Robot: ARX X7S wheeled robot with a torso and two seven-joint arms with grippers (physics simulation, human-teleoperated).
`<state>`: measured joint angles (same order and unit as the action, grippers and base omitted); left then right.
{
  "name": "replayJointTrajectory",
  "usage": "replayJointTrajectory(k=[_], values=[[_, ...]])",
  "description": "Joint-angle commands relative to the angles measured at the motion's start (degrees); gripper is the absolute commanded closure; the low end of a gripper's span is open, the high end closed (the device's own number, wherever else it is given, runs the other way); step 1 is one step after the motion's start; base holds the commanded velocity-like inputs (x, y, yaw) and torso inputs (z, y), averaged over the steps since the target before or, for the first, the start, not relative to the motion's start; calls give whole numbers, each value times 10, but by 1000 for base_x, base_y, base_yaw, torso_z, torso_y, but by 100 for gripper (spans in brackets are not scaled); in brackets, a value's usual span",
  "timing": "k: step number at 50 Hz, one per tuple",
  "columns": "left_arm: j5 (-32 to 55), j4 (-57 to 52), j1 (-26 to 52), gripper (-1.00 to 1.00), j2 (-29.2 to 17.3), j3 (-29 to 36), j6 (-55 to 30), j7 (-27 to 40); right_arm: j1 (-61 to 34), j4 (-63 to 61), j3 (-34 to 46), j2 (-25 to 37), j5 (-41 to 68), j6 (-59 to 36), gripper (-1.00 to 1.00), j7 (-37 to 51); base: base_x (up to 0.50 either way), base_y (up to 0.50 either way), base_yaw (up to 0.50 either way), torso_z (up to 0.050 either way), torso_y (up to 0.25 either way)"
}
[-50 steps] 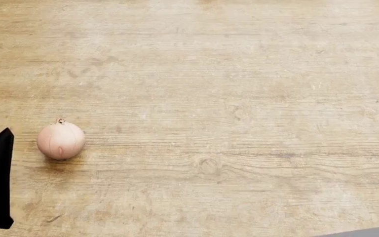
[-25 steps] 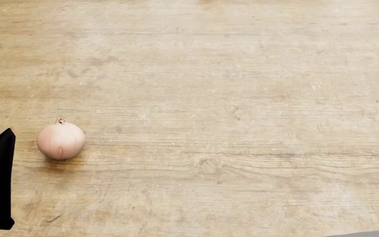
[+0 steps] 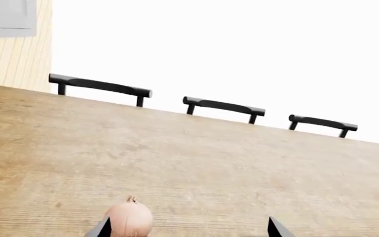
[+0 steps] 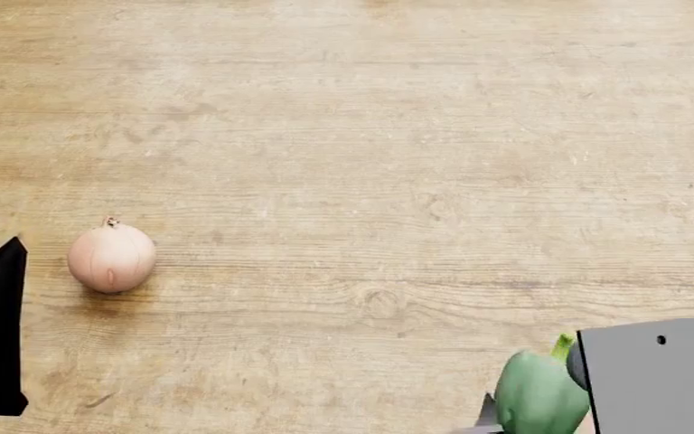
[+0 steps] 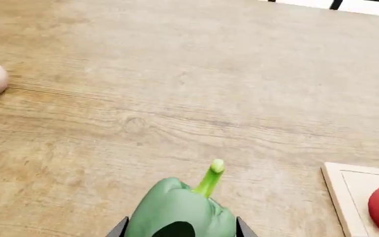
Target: Place the avocado, onion, tomato and bell pepper on the cutting board.
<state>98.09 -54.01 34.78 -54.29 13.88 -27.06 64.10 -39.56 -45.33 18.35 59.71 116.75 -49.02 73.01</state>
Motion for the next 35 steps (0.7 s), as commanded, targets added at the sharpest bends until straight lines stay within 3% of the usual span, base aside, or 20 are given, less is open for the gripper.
replayJointTrajectory(k=[1, 5, 19, 22, 35], values=[[-65, 37, -53, -100, 4, 2, -4, -31, -200, 11, -21, 17, 80, -24, 100, 23, 0, 0, 0, 0, 0], [-104, 61, -85, -100, 22, 14, -3, -54, -180, 15, -32, 12, 51, -25, 100, 3, 0, 0, 0, 0, 0], [-208, 190, -91, -100, 91, 78, -20, -135, -138, 32, -48, -2, -17, -29, 100, -50, 0, 0, 0, 0, 0], [-268, 309, -34, -100, 122, 116, -48, -168, -131, 20, -57, 10, 5, -14, 100, -39, 0, 0, 0, 0, 0], [-300, 353, 6, -100, 140, 149, -76, -186, -123, 2, -59, 17, 28, 7, 100, -16, 0, 0, 0, 0, 0]])
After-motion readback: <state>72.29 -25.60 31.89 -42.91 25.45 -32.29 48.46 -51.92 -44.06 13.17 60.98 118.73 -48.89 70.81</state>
